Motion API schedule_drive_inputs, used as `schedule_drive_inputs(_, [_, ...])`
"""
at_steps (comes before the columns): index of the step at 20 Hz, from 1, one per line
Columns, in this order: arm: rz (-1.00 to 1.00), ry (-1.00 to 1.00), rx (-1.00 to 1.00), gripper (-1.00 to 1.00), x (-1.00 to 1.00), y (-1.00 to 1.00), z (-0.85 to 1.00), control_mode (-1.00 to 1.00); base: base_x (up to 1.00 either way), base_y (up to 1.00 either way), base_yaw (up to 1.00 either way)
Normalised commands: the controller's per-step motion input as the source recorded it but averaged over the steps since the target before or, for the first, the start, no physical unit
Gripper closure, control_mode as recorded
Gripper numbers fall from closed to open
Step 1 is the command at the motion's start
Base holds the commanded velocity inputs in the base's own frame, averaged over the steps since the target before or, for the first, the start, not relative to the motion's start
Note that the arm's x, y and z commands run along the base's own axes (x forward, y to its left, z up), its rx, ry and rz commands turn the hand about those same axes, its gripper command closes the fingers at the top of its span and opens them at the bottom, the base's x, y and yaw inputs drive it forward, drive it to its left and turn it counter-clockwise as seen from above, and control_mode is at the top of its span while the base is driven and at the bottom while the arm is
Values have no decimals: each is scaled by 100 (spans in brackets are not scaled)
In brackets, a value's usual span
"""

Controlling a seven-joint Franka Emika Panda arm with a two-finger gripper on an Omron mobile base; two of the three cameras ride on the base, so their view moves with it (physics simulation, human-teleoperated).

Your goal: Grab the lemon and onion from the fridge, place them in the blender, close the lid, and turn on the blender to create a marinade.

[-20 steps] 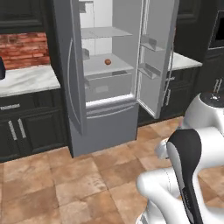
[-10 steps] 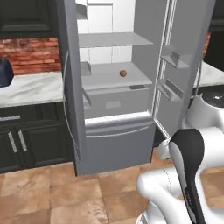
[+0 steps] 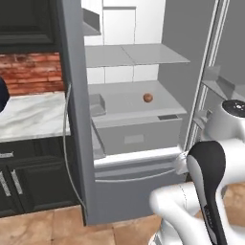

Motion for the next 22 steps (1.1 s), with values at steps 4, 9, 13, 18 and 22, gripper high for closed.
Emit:
schedule_drive_inputs(4, [0,0,0,-100,0,0,0,100,95,-12,3])
schedule_drive_inputs(9, [0,0,0,-100,0,0,0,100,81,-16,4])
schedule_drive_inputs(13, [0,0,0,-100,0,0,0,100,49,-13,1])
schedule_drive_inputs(18, [0,-26,0,-100,22,-44,5,-100,1,-7,0])
schedule_drive_inputs(22, [-5,-27,0,-100,83,-39,17,-100,0,0,0])
